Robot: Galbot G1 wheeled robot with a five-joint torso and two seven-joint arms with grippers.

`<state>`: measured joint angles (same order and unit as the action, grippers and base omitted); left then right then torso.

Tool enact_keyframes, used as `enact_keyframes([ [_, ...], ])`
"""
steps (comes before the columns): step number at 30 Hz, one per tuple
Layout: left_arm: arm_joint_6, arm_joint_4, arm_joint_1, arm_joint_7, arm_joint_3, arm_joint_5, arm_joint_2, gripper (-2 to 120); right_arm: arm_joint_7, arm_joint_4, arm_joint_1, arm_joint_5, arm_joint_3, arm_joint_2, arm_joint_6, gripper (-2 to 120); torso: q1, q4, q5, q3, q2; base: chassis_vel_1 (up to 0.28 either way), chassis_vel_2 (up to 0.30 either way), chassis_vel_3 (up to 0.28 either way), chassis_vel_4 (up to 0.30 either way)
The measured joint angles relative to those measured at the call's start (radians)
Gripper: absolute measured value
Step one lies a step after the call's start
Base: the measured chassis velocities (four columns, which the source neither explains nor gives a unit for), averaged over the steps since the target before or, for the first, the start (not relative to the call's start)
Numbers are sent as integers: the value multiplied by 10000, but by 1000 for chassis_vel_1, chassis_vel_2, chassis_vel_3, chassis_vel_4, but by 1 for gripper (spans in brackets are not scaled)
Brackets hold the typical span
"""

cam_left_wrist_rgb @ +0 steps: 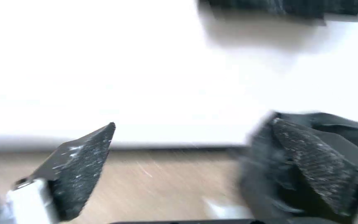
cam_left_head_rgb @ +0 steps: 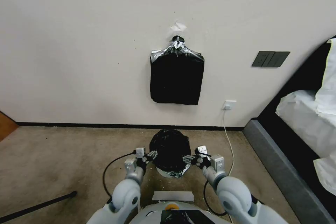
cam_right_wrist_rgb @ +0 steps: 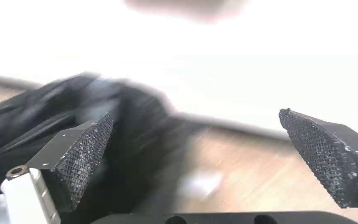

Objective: Place a trash bag onto the trash bin.

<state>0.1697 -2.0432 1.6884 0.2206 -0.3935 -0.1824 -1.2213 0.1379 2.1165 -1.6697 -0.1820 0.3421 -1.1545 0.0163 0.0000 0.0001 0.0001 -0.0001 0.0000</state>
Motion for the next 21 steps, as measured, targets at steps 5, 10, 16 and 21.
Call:
enact_keyframes([
  [5,942,-238,909,-360,-864,523,-464,100,-273,-506,-422,679,645,-890,1511,100,-1,0,0,0,0,0,0,0,0],
  [10,1864,-219,1856,-770,-1416,608,-1241,100,-65,-681,-710,1120,1155,-2304,2343,100,0,3,0,0,0,0,0,0,0],
  [16,2648,198,1988,-994,-1634,938,-1610,100,112,-700,-924,1227,1257,-2825,2587,100,0,-1,-3,1,1,0,0,0,0],
  [21,2657,214,1969,-994,-1632,941,-1611,100,133,-700,-920,1219,1251,-2814,2579,100,0,-2,-2,0,0,0,0,0,0],
])
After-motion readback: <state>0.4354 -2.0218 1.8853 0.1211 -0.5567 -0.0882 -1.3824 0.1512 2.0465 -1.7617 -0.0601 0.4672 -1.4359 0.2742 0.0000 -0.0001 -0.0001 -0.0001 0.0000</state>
